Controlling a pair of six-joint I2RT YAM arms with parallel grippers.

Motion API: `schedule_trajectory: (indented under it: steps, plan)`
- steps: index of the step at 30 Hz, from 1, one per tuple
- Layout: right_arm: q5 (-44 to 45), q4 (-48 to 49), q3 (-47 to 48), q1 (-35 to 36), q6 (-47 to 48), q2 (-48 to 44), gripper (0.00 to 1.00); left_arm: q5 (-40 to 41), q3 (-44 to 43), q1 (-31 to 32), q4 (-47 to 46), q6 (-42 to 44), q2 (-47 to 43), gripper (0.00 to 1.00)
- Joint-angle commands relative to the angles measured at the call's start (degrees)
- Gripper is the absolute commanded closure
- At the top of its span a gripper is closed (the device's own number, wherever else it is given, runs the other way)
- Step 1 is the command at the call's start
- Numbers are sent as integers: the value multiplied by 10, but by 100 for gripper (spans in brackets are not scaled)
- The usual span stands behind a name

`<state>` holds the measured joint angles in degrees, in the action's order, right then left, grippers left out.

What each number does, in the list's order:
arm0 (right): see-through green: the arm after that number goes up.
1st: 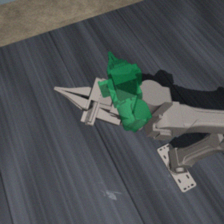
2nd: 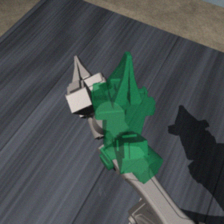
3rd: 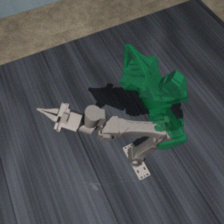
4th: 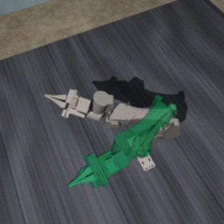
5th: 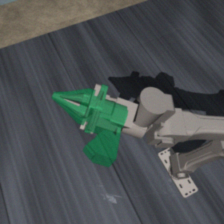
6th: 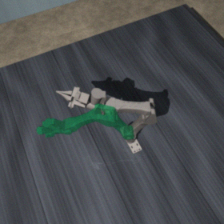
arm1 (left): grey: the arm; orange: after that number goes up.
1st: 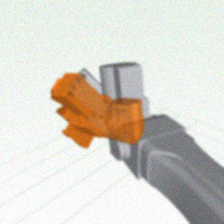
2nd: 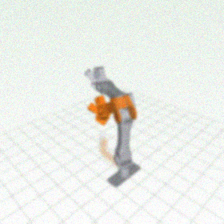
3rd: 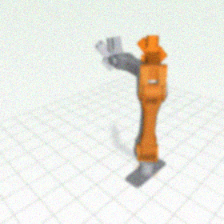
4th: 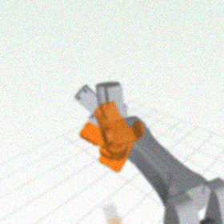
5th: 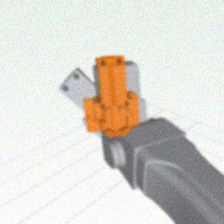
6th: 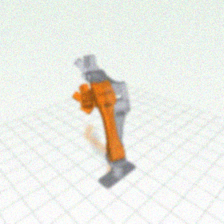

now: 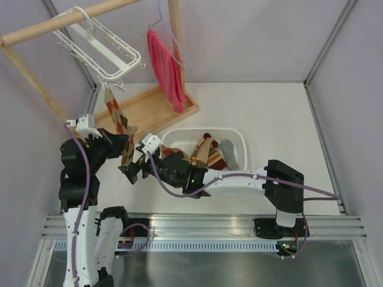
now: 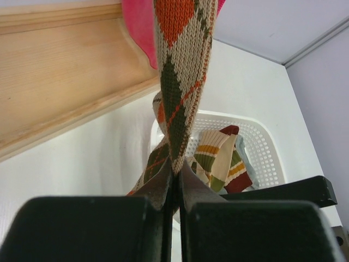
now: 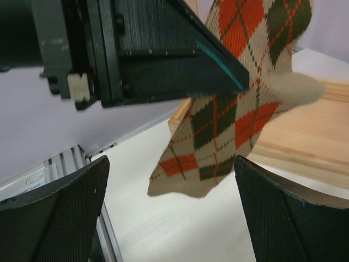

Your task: Remove the socks clipped to the hanger

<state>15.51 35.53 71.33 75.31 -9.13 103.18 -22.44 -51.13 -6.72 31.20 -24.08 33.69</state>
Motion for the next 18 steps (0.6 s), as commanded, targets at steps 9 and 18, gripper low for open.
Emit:
schedule_trajectory:
  steps: [9,18]
  plan:
    - [154,-12,136,5,31,112,2,16,2,6,4,-29,-16,98]
    - [217,-32,140,5,39,123,37,21,2,5,4,-26,-16,98]
